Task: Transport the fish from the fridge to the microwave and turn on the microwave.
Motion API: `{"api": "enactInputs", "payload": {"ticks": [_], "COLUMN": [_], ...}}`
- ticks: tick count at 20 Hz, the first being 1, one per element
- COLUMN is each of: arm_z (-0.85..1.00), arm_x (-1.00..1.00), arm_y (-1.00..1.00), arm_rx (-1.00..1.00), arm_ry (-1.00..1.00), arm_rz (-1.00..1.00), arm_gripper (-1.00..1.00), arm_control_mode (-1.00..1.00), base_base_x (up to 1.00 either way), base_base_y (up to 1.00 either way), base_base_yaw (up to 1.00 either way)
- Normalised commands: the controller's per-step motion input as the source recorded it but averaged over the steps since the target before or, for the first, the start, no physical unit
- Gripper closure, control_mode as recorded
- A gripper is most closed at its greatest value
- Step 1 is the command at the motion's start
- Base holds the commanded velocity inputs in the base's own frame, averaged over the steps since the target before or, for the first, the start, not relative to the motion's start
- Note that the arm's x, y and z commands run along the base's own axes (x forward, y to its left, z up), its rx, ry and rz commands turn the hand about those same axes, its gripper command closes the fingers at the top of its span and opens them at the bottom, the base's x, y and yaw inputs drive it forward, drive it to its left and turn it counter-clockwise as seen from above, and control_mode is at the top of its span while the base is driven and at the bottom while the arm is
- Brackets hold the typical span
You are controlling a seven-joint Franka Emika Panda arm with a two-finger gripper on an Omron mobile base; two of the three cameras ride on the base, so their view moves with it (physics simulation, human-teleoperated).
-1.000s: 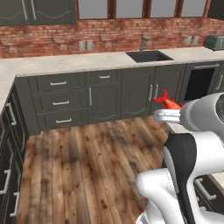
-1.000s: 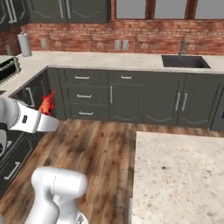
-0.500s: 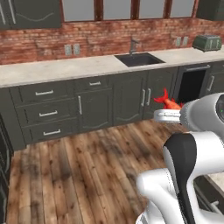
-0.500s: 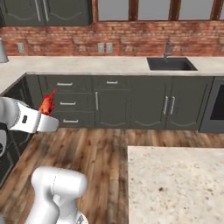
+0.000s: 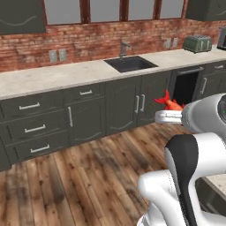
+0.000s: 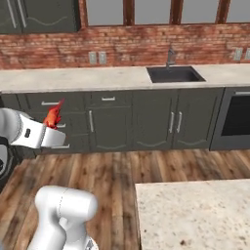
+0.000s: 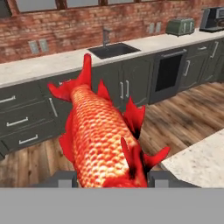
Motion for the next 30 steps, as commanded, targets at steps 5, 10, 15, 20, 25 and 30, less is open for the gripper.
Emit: {"api": "enactInputs", "payload": {"ticks": [5,10,15,20,25,30], "arm_z": [0.0,0.0,0.0,0.0,0.0,0.0], "arm_x": [0.0,0.0,0.0,0.0,0.0,0.0], "arm_y": [0.0,0.0,0.0,0.0,0.0,0.0], "arm_rx": [0.0,0.0,0.0,0.0,0.0,0.0], "arm_ry": [0.0,0.0,0.0,0.0,0.0,0.0], "arm_rz": [0.0,0.0,0.0,0.0,0.0,0.0], "arm_gripper": [1.0,1.0,1.0,1.0,1.0,1.0], "arm_control_mode": [1.0,1.0,1.0,1.0,1.0,1.0], "base_base_x": [0.52,0.54,0.57,0.57,0.53,0.45], "base_base_y": [0.2,0.23,0.22,0.24,0.21,0.12], "base_base_yaw": [-0.26,-0.28,-0.29,-0.31,-0.32,-0.35]}}
